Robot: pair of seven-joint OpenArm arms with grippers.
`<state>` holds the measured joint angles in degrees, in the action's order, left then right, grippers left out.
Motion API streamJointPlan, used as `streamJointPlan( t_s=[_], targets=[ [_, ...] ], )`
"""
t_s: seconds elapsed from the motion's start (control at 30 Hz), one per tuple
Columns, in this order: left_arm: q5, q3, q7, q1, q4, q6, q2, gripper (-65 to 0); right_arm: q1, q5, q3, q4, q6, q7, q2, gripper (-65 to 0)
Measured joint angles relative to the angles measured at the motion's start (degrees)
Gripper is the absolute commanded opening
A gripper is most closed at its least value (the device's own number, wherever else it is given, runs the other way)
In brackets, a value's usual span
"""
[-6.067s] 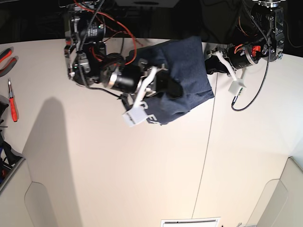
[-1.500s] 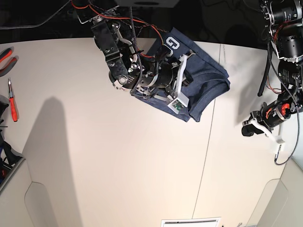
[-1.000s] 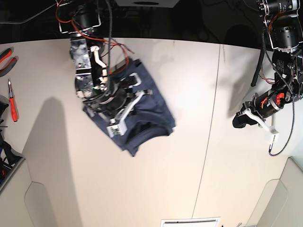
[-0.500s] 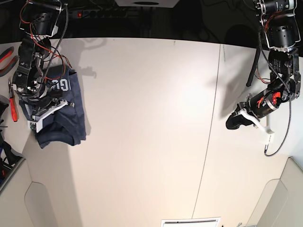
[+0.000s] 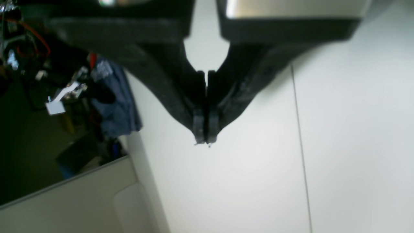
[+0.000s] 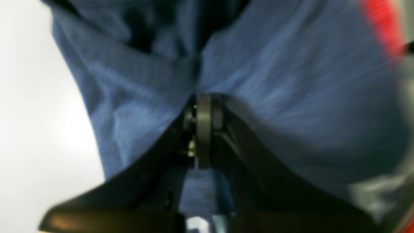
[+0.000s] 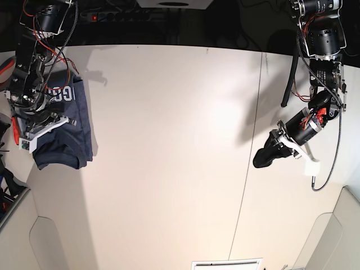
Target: Layout the t-shirt on the table in an organized manner, then fold the t-shirt properly
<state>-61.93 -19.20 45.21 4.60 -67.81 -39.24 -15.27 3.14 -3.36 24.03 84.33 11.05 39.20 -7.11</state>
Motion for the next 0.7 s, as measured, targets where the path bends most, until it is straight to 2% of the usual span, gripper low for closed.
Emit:
streamJointPlan(
  t_s=[0.13,0.27,0.3,0.37,0.47,0.6,0.7],
  targets=[
    [-6.4,-3.0,1.3,0.0,-0.1,0.2,0.0,-65.0,0.6,-0.5,0.1,12.5,0.5,-1.0,-0.2,-65.0],
    [-20.7,-7.3,15.3,-1.4,-3.7,0.1,-0.1,-65.0,-3.4,-1.4,0.0,22.5,3.5,2.4,-0.2,-65.0],
    [-22.2,-8.5,18.1,-2.3,-5.2,-0.2,-0.1,-65.0,-5.5,-2.9,0.0,24.1,4.0,2.4,-0.2,-65.0],
    [-21.6,-11.2,21.3,-5.3,-8.0,-0.2,-0.5,-65.0,-10.4,-5.1,0.0,26.8,5.4,2.9,-0.3,-65.0],
    [-21.4,-16.3,21.9,-12.2,-11.6,-0.2,-1.1,-65.0,-18.5,-7.2,0.0,29.9,7.1,3.7,-0.6,-65.0],
    [-21.5,-22.5,23.1,-20.7,-13.2,-0.2,-1.9,-65.0,-28.7,-11.6,-0.2,31.3,9.2,6.7,-2.7,-65.0],
    [-20.8,-23.5,23.1,-27.8,-13.2,-0.2,-2.6,-65.0,-35.8,-15.8,-0.2,31.2,9.1,8.3,-5.0,-65.0]
  ],
)
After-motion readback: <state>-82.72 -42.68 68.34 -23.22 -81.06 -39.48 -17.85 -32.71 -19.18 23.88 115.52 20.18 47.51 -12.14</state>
